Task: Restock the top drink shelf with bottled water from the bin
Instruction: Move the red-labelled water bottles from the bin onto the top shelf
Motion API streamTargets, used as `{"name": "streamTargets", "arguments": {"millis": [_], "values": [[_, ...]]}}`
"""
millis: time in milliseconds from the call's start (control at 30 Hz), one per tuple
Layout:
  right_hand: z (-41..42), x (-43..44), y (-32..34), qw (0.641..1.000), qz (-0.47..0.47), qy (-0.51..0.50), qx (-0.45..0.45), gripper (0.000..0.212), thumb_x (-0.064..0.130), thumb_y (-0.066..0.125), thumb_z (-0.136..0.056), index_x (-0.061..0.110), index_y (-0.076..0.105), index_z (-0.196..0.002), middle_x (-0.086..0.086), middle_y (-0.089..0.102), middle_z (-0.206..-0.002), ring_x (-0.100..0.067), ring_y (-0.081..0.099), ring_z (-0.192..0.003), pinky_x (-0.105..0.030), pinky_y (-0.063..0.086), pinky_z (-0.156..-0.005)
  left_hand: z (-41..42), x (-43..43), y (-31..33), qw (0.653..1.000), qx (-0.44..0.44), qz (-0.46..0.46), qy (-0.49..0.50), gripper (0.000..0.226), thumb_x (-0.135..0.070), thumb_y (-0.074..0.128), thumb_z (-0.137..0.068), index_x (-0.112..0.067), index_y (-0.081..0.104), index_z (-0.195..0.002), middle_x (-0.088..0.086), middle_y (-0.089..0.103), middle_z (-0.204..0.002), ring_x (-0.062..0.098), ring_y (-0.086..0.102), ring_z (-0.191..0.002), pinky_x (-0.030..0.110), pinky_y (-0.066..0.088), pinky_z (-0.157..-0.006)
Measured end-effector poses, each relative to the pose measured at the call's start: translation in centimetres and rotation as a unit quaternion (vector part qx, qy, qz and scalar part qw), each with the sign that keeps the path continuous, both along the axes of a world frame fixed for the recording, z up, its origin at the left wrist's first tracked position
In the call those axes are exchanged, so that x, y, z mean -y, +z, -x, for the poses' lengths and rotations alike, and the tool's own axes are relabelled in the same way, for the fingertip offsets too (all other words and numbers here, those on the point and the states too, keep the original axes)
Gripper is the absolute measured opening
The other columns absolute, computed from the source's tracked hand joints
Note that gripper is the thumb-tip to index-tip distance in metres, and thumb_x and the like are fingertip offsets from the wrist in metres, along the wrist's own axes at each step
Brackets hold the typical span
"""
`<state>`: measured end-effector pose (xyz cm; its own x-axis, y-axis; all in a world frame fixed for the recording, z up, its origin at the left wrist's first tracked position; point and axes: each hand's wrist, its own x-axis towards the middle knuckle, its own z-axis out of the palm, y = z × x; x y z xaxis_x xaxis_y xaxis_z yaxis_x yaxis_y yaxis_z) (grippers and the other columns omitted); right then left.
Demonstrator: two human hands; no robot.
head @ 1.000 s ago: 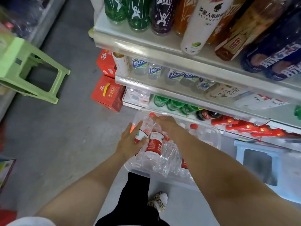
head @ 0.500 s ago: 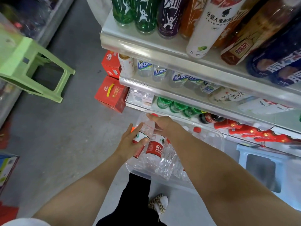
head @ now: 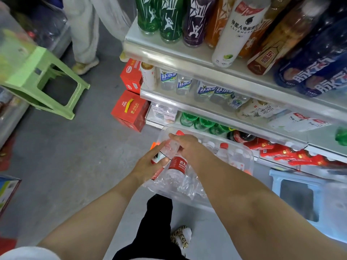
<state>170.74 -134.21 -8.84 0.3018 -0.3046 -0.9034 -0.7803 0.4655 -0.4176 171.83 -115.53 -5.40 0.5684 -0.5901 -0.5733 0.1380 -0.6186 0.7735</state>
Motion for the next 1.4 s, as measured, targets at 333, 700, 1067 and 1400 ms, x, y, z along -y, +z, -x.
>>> {"name": "streamTargets", "arguments": {"millis": [333, 700, 1067, 1400], "values": [[3.2, 1.5, 8.5, 0.991, 0.042, -0.057, 0.117, 0.059, 0.009, 0.090, -0.072, 0.005, 0.064, -0.124, -0.016, 0.074, -0.111, -0.032, 0.073, -0.100, -0.050, 0.059, -0.093, 2.5, 1.4, 4.2, 0.969, -0.161, 0.130, 0.132, 0.068, -0.074, 0.037, -0.090, -0.037, 0.045, -0.147, -0.003, 0.055, -0.144, 0.017, 0.058, -0.126, 0.046, 0.040, -0.113], [7.7, 6.5, 27.0, 0.938, 0.183, -0.040, 0.292, 0.036, 0.004, 0.088, -0.073, 0.012, 0.070, -0.103, -0.014, 0.077, -0.103, -0.028, 0.072, -0.094, -0.044, 0.058, -0.090, 6.4, 6.2, 16.0, 0.963, -0.093, 0.246, 0.054, 0.047, -0.067, 0.007, -0.095, -0.061, 0.042, -0.126, -0.009, 0.044, -0.150, 0.002, 0.048, -0.132, 0.027, 0.037, -0.112], [8.6, 7.9, 53.4, 0.786, 0.399, -0.002, 0.472, 0.019, 0.008, 0.083, -0.081, 0.013, 0.076, -0.098, 0.002, 0.077, -0.076, -0.007, 0.072, -0.064, -0.022, 0.054, -0.054, 2.8, 12.1, 35.8, 0.908, 0.051, 0.415, -0.024, 0.062, -0.078, 0.016, -0.084, -0.059, 0.041, -0.137, -0.009, 0.053, -0.142, 0.010, 0.052, -0.126, 0.035, 0.038, -0.103], [5.3, 9.2, 73.3, 0.635, 0.515, -0.023, 0.575, 0.020, 0.011, 0.081, -0.083, 0.010, 0.076, -0.102, -0.006, 0.076, -0.089, -0.018, 0.071, -0.083, -0.030, 0.056, -0.073, -3.9, 16.1, 54.0, 0.821, 0.175, 0.534, -0.097, 0.059, -0.078, 0.019, -0.085, -0.060, 0.046, -0.134, -0.017, 0.045, -0.150, -0.005, 0.045, -0.131, 0.027, 0.033, -0.109]]}}
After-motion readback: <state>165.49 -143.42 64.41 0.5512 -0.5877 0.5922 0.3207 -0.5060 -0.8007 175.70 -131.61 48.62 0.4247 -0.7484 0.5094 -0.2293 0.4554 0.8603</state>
